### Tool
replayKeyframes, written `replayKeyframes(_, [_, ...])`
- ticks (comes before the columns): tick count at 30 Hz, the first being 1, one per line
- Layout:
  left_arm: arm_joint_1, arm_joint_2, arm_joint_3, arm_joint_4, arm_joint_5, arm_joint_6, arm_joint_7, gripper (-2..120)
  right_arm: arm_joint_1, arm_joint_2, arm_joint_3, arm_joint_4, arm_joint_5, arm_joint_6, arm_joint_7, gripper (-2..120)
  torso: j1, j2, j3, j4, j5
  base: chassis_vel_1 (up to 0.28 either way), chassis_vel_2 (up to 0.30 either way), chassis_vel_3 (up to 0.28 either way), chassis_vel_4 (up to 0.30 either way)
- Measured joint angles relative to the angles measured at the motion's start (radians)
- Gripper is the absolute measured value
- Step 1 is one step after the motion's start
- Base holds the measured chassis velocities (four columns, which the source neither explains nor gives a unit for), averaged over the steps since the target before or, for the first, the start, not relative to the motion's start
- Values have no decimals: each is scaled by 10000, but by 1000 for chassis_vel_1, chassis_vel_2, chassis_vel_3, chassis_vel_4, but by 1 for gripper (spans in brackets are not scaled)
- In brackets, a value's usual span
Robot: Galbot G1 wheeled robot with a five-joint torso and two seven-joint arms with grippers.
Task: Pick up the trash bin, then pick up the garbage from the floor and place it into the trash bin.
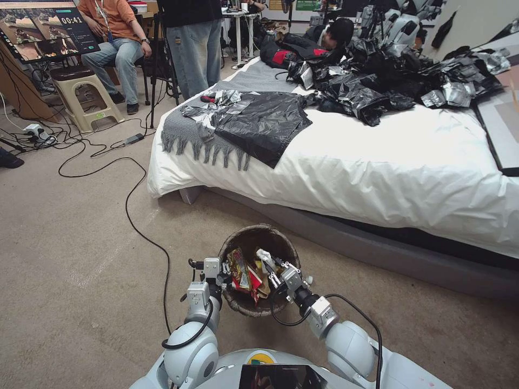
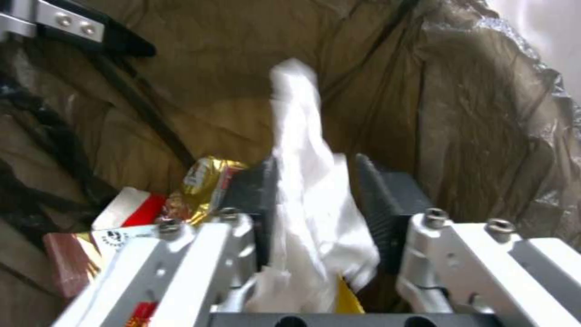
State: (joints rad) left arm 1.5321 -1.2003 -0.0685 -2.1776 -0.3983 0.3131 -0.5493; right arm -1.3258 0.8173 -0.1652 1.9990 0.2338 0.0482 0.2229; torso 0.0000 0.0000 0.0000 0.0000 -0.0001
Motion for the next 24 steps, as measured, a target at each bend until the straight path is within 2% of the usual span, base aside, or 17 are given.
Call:
replayKeyframes(1, [0,0,0,0,0,0,0,0,0,0,0,0,0,0,0,34,0,0,0,0,0,0,0,0,0])
replayKeyframes(3, [-22,35,3,9,-39,0,-8,0,59,110,-64,-130,-84,-122,246,45,0,0,0,0,0,0,0,0,0])
replayKeyframes(4, [-22,35,3,9,-39,0,-8,0,59,110,-64,-130,-84,-122,246,45,0,0,0,0,0,0,0,0,0])
replayKeyframes(6, [-35,52,3,19,-50,-2,-13,0,87,170,-86,-149,-93,-168,319,57,0,0,0,0,0,0,0,0,0])
replayKeyframes(7, [-35,52,3,19,-50,-2,-13,0,87,170,-86,-149,-93,-168,319,57,0,0,0,0,0,0,0,0,0])
replayKeyframes(9, [-37,54,14,26,-54,-12,-14,0,92,218,-97,-149,-96,-188,337,67,0,0,0,0,0,0,0,0,0])
replayKeyframes(10, [-37,54,14,26,-54,-12,-14,0,92,218,-97,-149,-96,-188,337,67,0,0,0,0,0,0,0,0,0])
replayKeyframes(12, [-48,43,21,43,-59,-19,-17,0,92,255,-100,-137,-97,-205,361,78,0,0,0,0,0,0,0,0,0])
replayKeyframes(13, [-48,43,21,43,-59,-19,-17,0,92,255,-100,-137,-97,-205,361,78,0,0,0,0,0,0,0,0,0])
replayKeyframes(15, [-53,24,25,55,-64,-23,-23,0,34,237,-54,55,-96,-206,368,89,0,0,0,1,1,0,0,0,0])
replayKeyframes(16, [-53,24,25,55,-64,-23,-23,0,34,237,-54,55,-96,-206,368,89,0,0,0,1,1,0,0,0,0])
replayKeyframes(18, [-53,3,27,66,-61,-26,-24,0,-54,175,51,317,-93,-195,368,97,0,0,0,0,1,0,0,0,0])
replayKeyframes(24, [-45,-33,26,109,-39,-46,-25,0,-306,29,476,1059,-48,40,321,100,-1,0,0,1,2,0,0,0,0])
